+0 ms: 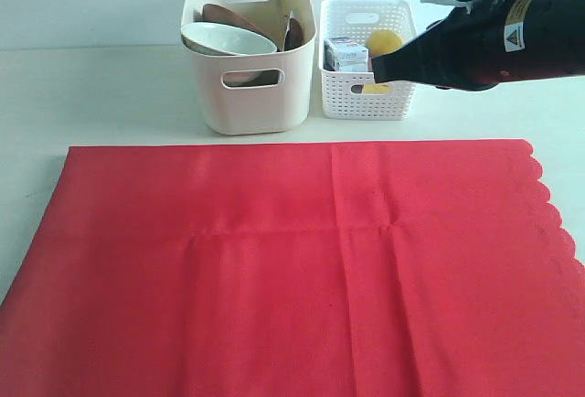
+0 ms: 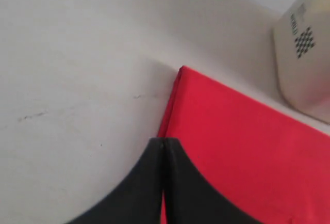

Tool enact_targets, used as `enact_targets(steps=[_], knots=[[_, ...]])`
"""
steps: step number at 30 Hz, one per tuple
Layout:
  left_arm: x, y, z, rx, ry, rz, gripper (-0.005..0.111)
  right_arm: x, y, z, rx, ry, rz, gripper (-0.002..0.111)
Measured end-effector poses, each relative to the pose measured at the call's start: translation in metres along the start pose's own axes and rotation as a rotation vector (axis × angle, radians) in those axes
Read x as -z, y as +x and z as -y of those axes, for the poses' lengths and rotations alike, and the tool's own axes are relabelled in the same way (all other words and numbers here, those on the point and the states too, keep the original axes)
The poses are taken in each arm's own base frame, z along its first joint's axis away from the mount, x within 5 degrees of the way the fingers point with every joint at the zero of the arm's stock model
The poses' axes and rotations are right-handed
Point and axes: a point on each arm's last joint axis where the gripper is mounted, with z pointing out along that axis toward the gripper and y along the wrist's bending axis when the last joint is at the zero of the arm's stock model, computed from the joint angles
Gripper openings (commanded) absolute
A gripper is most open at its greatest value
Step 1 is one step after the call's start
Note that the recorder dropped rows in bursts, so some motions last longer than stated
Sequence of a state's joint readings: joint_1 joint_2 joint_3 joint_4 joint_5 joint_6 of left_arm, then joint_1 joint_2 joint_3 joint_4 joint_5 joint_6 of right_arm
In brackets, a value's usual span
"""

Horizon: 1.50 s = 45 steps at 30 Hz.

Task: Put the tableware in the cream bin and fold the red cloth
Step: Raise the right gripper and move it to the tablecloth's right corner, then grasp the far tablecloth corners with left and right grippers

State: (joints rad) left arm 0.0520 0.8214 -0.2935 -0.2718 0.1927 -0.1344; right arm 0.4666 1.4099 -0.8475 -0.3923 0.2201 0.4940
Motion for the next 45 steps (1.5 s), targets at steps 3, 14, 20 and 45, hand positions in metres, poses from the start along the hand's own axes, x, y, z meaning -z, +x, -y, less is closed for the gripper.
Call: enact_targets(steps=[3,14,20,45], knots=[[-0.012,0.005,-0.003,0.01,-0.029,-0.074,0.01,0.0,0.0,0.0,0.0,0.0,0.0,0.0],[-0.042,0.02,-0.01,0.077,-0.102,-0.243,0.052,-0.002,0.004,0.003,0.077,0.037,-0.036,0.0],[-0.048,0.022,-0.003,0.013,-0.078,-0.275,0.065,-0.032,0.023,0.029,0.08,0.147,-0.175,0.0],[-0.097,-0.005,0.031,-0.209,-0.015,-0.451,0.089,-0.086,0.075,0.054,-0.141,0.228,-0.438,0.0]])
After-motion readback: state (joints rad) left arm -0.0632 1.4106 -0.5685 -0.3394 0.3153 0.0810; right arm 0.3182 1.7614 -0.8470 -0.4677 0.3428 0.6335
